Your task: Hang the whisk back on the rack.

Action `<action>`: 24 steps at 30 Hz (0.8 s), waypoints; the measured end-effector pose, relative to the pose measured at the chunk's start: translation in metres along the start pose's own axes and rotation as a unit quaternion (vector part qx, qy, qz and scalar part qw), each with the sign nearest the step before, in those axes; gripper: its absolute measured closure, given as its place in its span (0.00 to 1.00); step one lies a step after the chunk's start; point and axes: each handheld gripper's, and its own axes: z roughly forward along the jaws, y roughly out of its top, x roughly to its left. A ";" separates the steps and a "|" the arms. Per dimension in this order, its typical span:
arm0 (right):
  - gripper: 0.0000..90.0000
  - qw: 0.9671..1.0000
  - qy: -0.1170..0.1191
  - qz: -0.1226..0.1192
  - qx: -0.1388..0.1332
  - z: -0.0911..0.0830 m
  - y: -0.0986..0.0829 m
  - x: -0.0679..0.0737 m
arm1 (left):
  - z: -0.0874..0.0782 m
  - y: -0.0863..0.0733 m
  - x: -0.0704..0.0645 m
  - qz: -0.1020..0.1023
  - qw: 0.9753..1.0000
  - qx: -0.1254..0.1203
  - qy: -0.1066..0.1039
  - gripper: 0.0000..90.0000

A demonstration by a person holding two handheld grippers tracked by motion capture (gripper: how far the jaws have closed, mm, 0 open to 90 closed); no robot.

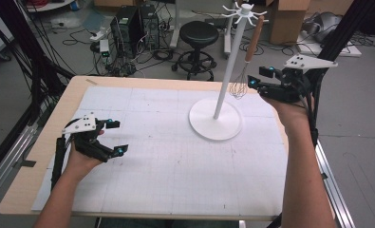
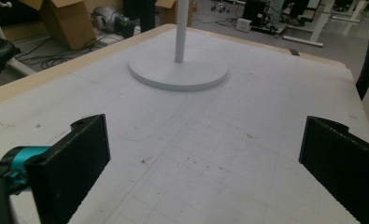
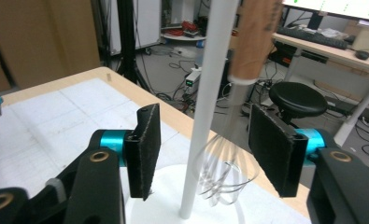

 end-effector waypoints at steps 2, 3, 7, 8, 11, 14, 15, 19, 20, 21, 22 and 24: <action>0.47 1.000 0.000 0.002 -0.001 -0.002 -0.002 0.002 | 0.000 0.000 0.000 -0.001 1.000 0.000 0.000 0.03; 0.46 1.000 0.003 0.002 -0.002 -0.003 -0.004 0.003 | 0.000 0.000 0.000 -0.001 1.000 0.001 0.000 0.03; 0.43 1.000 0.015 0.005 -0.004 -0.002 -0.016 0.010 | 0.001 0.000 -0.001 0.002 1.000 0.004 0.000 0.03; 0.43 1.000 0.015 0.005 -0.004 -0.002 -0.016 0.010 | 0.001 0.000 -0.001 0.002 1.000 0.003 -0.001 0.03; 0.41 1.000 0.025 0.007 -0.011 -0.002 -0.023 0.015 | 0.000 0.000 0.000 0.001 1.000 0.000 0.000 0.03; 0.37 0.999 0.039 0.004 -0.008 0.000 -0.031 0.021 | 0.000 0.000 0.000 0.001 1.000 0.002 0.000 0.03; 0.35 0.999 0.040 0.001 -0.006 0.000 -0.033 0.022 | 0.000 0.000 0.000 0.001 1.000 0.004 0.001 0.03; 0.33 0.999 0.045 -0.001 -0.001 0.002 -0.038 0.025 | 0.001 0.000 -0.002 0.003 1.000 0.004 -0.001 0.03; 0.32 0.999 0.048 -0.002 -0.001 0.002 -0.039 0.026 | 0.000 0.001 -0.001 0.004 1.000 0.002 0.000 0.03; 0.31 0.999 0.052 -0.004 -0.005 0.001 -0.042 0.029 | 0.000 0.001 -0.001 0.002 1.000 0.000 -0.001 0.03; 0.31 0.999 0.052 -0.004 -0.005 0.001 -0.042 0.029 | 0.000 0.001 -0.001 0.001 1.000 -0.001 0.000 0.03; 0.31 0.998 0.058 -0.002 -0.009 0.001 -0.045 0.031 | -0.001 0.001 -0.001 0.001 1.000 0.000 0.001 0.03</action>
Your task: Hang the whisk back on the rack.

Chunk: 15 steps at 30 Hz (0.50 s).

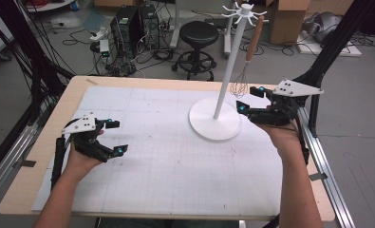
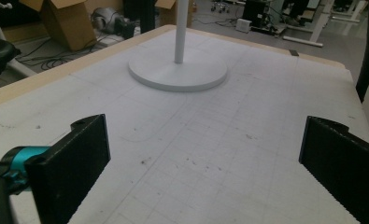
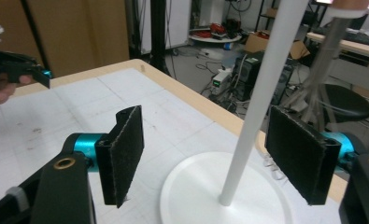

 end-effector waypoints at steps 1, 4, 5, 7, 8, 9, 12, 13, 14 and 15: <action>0.29 1.000 0.006 0.004 -0.002 0.001 -0.005 0.001 | 0.000 0.000 0.000 0.000 1.000 0.000 0.000 0.03; 0.26 1.000 0.010 0.011 0.004 0.003 -0.010 0.002 | 0.001 0.000 -0.001 0.001 1.000 0.003 -0.002 0.03; 0.25 1.000 0.011 0.009 0.005 0.003 -0.012 0.002 | 0.001 0.000 -0.001 0.003 1.000 0.004 -0.002 0.03; 0.24 1.000 0.012 0.010 0.006 0.003 -0.016 0.004 | 0.001 0.000 -0.001 0.002 1.000 0.001 -0.002 0.03; 0.23 1.000 0.015 0.011 0.006 0.004 -0.018 0.005 | 0.001 0.000 -0.001 0.002 1.000 0.000 -0.003 0.03; 0.23 1.000 0.012 0.008 0.005 0.004 -0.019 0.006 | 0.000 0.000 0.000 0.002 1.000 0.000 -0.001 0.03; 0.21 1.000 0.013 0.007 0.010 0.005 -0.027 0.007 | 0.000 0.000 0.000 0.001 1.000 0.001 -0.001 0.03; 0.21 1.000 0.014 0.007 0.010 0.005 -0.029 0.007 | 0.000 0.000 0.000 0.001 1.000 0.002 -0.002 0.03; 0.20 1.000 0.016 0.009 0.010 0.005 -0.032 0.008 | 0.000 0.000 -0.001 0.000 1.000 0.002 -0.002 0.03; 0.20 1.000 0.016 0.011 0.008 0.006 -0.036 0.010 | 0.001 0.000 -0.001 0.001 1.000 0.003 -0.002 0.03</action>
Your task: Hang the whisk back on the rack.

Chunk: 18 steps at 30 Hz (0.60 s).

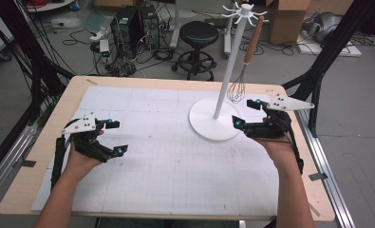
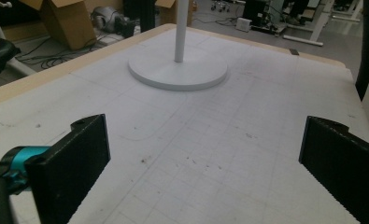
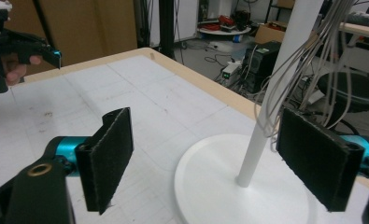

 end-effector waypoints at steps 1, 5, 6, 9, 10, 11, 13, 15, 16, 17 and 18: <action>0.20 1.000 0.000 0.000 0.000 0.000 0.000 0.000 | 0.000 0.000 0.000 0.000 1.000 0.000 0.001 0.03; 0.18 1.000 0.003 0.004 -0.002 0.001 -0.012 0.004 | 0.000 0.000 0.001 0.001 1.000 0.000 0.000 0.03; 0.18 1.000 0.003 0.004 -0.003 0.001 -0.014 0.004 | 0.000 0.000 0.001 0.001 1.000 0.000 0.001 0.03; 0.17 1.000 0.008 0.010 -0.006 0.003 -0.024 0.005 | 0.000 0.000 0.000 0.000 1.000 0.002 0.000 0.03; 0.17 1.000 0.008 0.011 -0.006 0.004 -0.027 0.006 | 0.001 0.000 0.000 -0.001 1.000 0.002 0.000 0.03; 0.17 1.000 0.009 0.013 -0.005 0.005 -0.030 0.007 | 0.001 0.000 0.000 0.000 1.000 0.002 -0.001 0.03; 0.17 1.000 0.013 0.017 -0.004 0.007 -0.036 0.009 | 0.002 -0.001 0.000 0.000 1.000 0.002 -0.001 0.03; 0.17 1.000 0.015 0.018 0.000 0.008 -0.041 0.011 | 0.002 -0.001 0.000 0.001 1.000 0.004 -0.002 0.03; 0.16 1.000 0.016 0.020 0.002 0.009 -0.042 0.012 | 0.002 -0.001 0.000 -0.001 1.000 0.002 -0.002 0.03; 0.16 1.000 0.015 0.018 0.003 0.009 -0.043 0.012 | 0.002 -0.001 0.001 -0.001 1.000 0.003 -0.002 0.03; 0.16 1.000 0.016 0.018 0.002 0.010 -0.044 0.012 | 0.002 -0.001 0.001 -0.003 1.000 0.001 -0.002 0.03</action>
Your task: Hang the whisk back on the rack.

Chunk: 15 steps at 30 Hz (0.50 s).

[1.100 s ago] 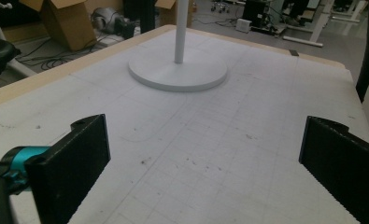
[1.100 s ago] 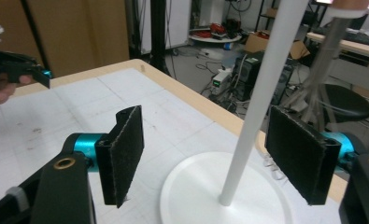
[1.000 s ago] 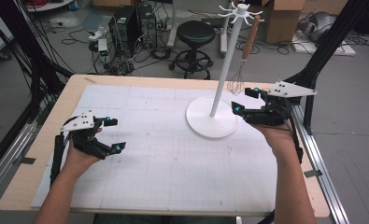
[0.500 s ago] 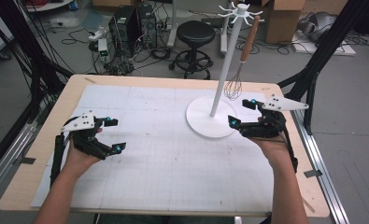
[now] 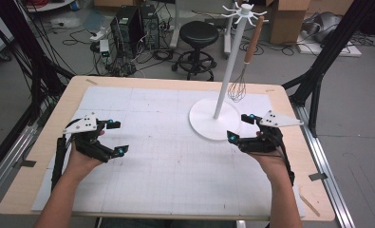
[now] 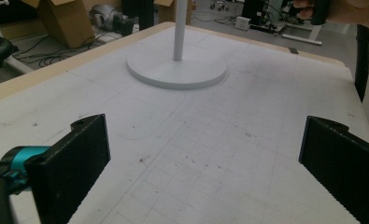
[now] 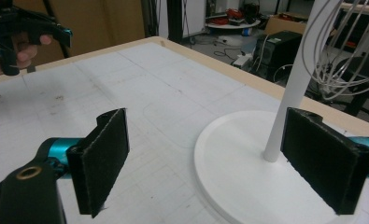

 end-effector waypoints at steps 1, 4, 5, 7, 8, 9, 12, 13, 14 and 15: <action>0.16 1.000 0.002 0.001 0.001 0.002 -0.003 0.001 | 0.000 0.000 0.000 0.000 1.000 0.001 0.001 0.03; 0.16 1.000 0.005 0.001 0.005 0.005 -0.009 0.003 | -0.001 0.000 0.001 -0.001 1.000 -0.001 0.000 0.03; 0.16 1.000 0.005 0.001 0.005 0.005 -0.009 0.003 | -0.001 0.000 0.000 0.000 1.000 0.000 0.000 0.03; 0.15 1.000 0.007 0.002 0.011 0.007 -0.013 0.005 | 0.000 0.000 0.000 0.001 1.000 -0.001 0.000 0.03; 0.14 1.000 0.007 -0.003 0.012 0.008 -0.015 0.006 | 0.000 0.000 0.000 0.002 1.000 0.001 0.001 0.03; 0.14 1.000 0.007 -0.003 0.012 0.008 -0.017 0.008 | 0.000 0.000 0.000 0.002 1.000 0.001 -0.002 0.03; 0.13 1.000 0.005 -0.004 0.013 0.009 -0.022 0.011 | 0.001 -0.001 -0.001 0.003 1.000 0.003 -0.002 0.03; 0.13 1.000 0.003 -0.004 0.013 0.010 -0.024 0.012 | 0.001 -0.001 -0.001 0.004 1.000 0.003 -0.003 0.03; 0.13 1.000 0.002 0.000 0.018 0.010 -0.026 0.012 | 0.001 -0.001 -0.001 0.005 1.000 0.002 -0.003 0.03; 0.12 1.000 0.001 0.003 0.025 0.012 -0.028 0.013 | 0.000 0.000 -0.001 0.005 1.000 0.001 -0.003 0.03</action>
